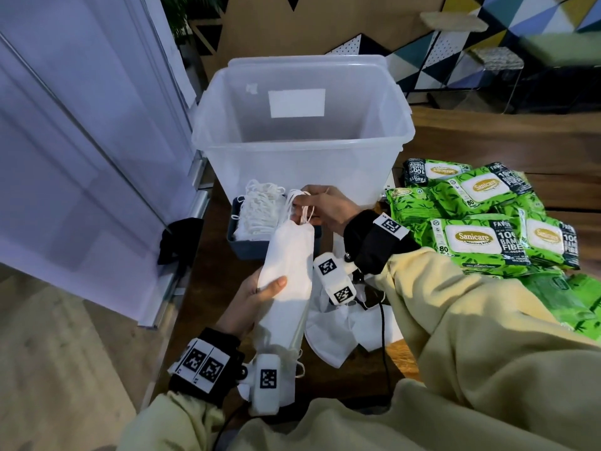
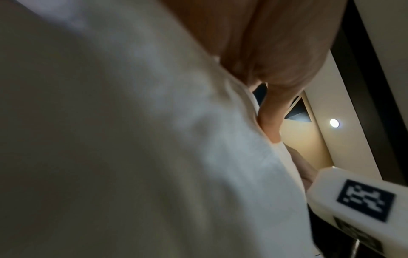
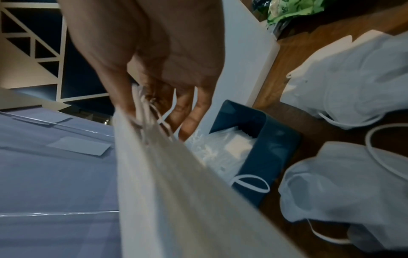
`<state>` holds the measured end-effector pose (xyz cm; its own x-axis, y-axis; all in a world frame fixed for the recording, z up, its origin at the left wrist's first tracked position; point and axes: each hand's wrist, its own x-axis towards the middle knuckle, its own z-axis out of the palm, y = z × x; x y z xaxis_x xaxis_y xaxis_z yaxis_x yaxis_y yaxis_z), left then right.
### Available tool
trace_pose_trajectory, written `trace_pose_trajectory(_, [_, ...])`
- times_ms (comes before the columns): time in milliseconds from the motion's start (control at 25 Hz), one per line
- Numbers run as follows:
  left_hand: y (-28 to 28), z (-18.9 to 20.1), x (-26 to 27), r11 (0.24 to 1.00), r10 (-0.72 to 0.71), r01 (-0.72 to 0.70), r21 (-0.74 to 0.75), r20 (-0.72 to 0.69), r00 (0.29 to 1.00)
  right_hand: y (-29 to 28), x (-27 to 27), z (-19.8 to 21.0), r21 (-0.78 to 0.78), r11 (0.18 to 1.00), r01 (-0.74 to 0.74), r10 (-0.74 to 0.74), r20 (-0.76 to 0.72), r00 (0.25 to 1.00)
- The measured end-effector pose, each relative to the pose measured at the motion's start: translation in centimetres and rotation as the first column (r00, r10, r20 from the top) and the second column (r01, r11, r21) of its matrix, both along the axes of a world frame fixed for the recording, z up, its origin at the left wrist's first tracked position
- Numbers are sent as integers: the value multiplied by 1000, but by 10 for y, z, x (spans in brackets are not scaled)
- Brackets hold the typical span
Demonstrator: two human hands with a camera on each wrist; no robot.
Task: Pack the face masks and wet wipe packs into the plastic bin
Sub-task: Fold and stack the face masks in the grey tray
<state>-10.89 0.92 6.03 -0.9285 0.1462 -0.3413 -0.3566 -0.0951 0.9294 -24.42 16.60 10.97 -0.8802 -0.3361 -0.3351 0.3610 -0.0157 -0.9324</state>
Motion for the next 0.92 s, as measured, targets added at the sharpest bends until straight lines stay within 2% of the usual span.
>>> trace_pose_trajectory(200, [6, -4, -1, 997, 64, -66, 47, 39, 997, -10, -8, 7, 80, 997, 1, 2, -41, 999])
trace_pose_trajectory(360, [5, -8, -7, 958, 236, -248, 144, 98, 967, -13, 14, -21, 72, 996, -45, 45, 4, 999])
trace_pose_trajectory(440, [6, -10, -15, 940, 266, -286, 189, 121, 956, -17, 40, -32, 162, 980, -117, 116, 19, 993])
trace_pose_trajectory(560, [10, -7, -23, 931, 268, -293, 217, 138, 954, -26, 63, -38, 421, 885, -201, 244, -49, 969])
trace_pose_trajectory(640, [11, -7, -24, 939, 247, -270, 215, 128, 961, -26, 60, -40, 435, 869, -237, 290, -59, 955])
trace_pose_trajectory(760, [12, -8, -19, 936, 284, -296, 190, 87, 955, -24, 57, -34, 362, 900, -243, 271, -26, 962])
trace_pose_trajectory(840, [11, -6, -22, 911, 369, -376, 171, 72, 927, -27, 63, -36, 93, 975, -199, 193, 78, 978])
trace_pose_trajectory(920, [8, -3, -27, 883, 442, -446, 148, 65, 895, -33, 73, -35, -159, 983, -96, 128, 209, 970])
